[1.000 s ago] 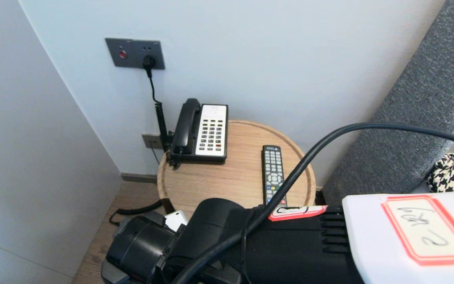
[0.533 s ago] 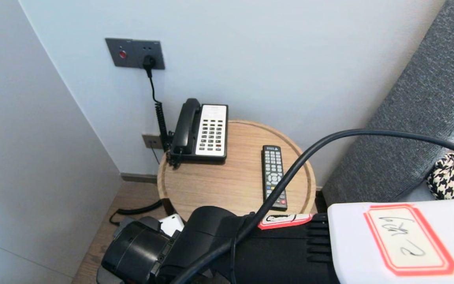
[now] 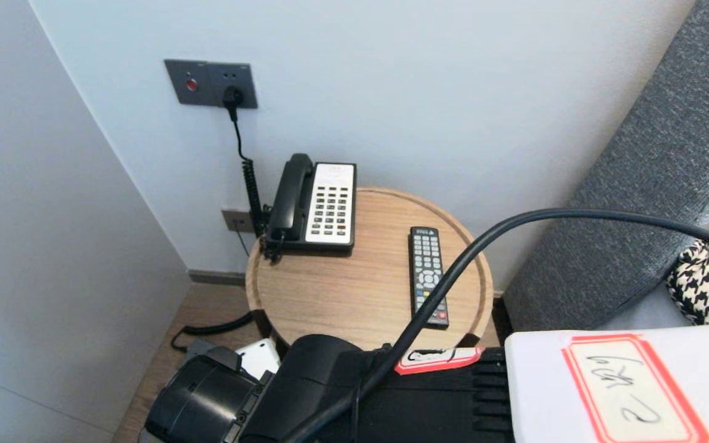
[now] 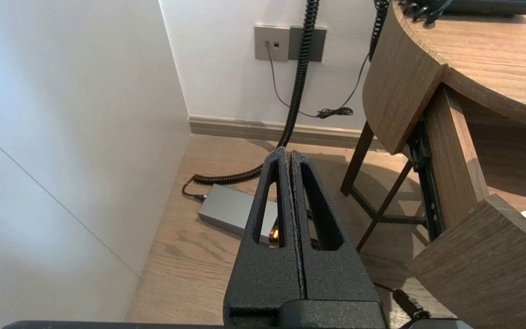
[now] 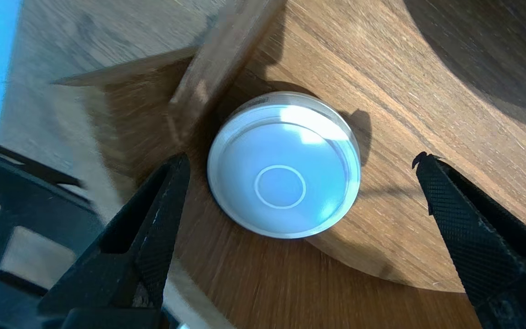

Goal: Take the remote control out of the drawer one by one and place them on the table

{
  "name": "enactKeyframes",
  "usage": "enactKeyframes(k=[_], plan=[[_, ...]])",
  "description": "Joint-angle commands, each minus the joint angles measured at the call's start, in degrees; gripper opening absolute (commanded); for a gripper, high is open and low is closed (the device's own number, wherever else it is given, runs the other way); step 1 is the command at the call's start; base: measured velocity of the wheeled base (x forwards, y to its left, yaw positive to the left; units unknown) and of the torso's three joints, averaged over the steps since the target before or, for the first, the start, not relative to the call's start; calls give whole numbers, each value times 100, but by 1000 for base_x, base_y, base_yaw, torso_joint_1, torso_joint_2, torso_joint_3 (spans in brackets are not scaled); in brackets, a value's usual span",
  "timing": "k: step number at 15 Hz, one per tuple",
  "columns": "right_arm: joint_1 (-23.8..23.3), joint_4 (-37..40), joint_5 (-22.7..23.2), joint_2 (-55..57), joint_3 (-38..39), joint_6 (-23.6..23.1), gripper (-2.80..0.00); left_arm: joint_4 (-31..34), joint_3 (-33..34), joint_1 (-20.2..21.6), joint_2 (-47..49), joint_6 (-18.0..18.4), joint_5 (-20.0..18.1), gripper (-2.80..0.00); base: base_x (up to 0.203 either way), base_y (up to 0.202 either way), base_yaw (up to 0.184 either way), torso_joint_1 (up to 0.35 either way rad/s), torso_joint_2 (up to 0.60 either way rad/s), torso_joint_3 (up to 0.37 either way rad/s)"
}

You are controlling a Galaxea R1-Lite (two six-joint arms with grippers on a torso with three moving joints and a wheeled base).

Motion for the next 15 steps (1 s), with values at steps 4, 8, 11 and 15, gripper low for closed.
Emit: enactKeyframes(k=[4,8,11,15], plan=[[-14,27,-17,73,209,30,0,-3,53,1,-1,0,6,-280,0,0,0,0,0,0],[-12,10,0,25,485,37,0,-3,53,1,-1,0,6,-280,0,0,0,0,0,0],[-14,10,1,-24,590,47,0,-3,53,1,-1,0,6,-280,0,0,0,0,0,0],[-58,1,1,-182,836,48,0,-3,53,1,-1,0,6,-280,0,0,0,0,0,0]])
